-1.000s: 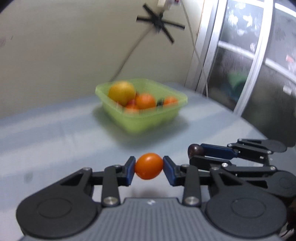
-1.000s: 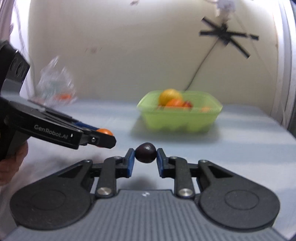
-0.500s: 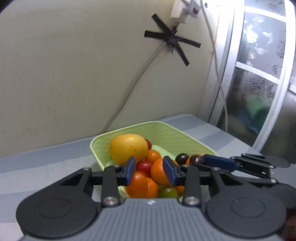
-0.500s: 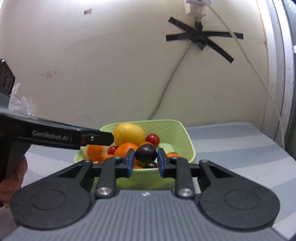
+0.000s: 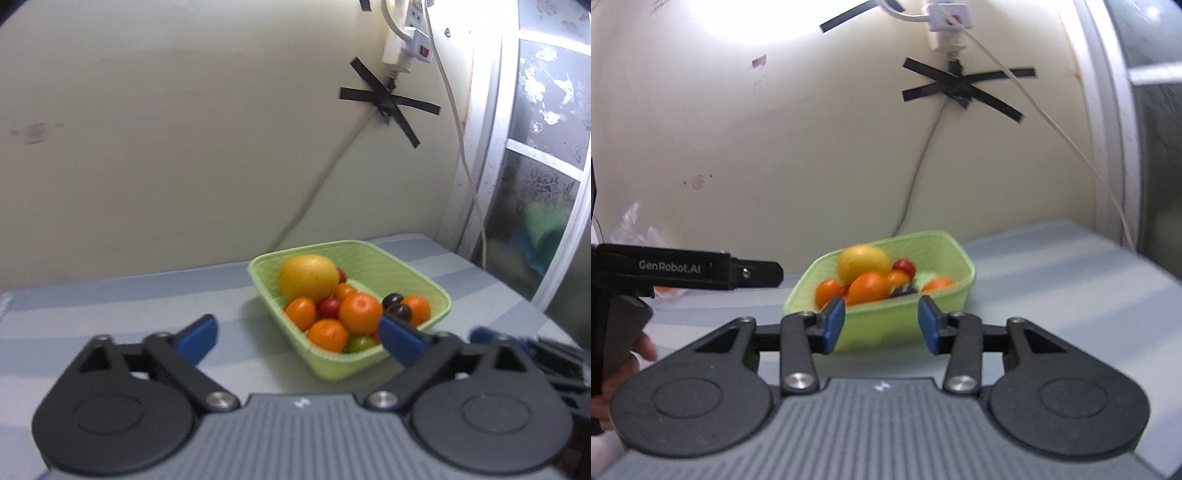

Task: Organize fruits

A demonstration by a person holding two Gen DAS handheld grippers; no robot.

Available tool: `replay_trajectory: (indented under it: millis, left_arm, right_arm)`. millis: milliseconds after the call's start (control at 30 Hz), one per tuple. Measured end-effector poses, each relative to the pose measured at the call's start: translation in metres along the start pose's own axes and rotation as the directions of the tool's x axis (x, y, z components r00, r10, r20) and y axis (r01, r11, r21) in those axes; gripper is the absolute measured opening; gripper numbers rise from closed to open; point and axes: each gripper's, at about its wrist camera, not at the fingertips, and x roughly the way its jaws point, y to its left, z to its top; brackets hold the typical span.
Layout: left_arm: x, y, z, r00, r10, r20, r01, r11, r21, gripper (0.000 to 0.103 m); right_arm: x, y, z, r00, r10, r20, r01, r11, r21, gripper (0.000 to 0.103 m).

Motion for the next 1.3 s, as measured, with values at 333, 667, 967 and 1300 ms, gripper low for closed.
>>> replay_trajectory:
  millis: [333, 667, 967, 1300]
  left_arm:
    - [-0.067, 0.002, -0.049, 0.991, 0.128, -0.031, -0.130, 0.990, -0.059, 0.103]
    - [-0.118, 0.011, -0.104, 0.992, 0.118, -0.054, -0.123, 0.987, -0.106, 0.103]
    - [-0.130, 0.005, -0.130, 0.952, 0.288, -0.104, -0.293, 0.955, -0.037, 0.103]
    - [-0.130, 0.016, -0.133, 0.949, 0.298, -0.100, -0.307, 0.948, -0.080, 0.103]
  right_arm:
    - [-0.052, 0.038, -0.051, 0.992, 0.029, -0.122, -0.006, 0.981, 0.192, 0.061]
    - [-0.080, 0.068, -0.074, 0.987, 0.029, -0.157, 0.005, 0.977, 0.211, 0.072]
    - [-0.088, 0.076, -0.082, 0.986, 0.012, -0.167, 0.021, 0.980, 0.196, 0.072]
    - [-0.082, 0.074, -0.081, 0.988, 0.012, -0.157, 0.016, 0.984, 0.178, 0.073]
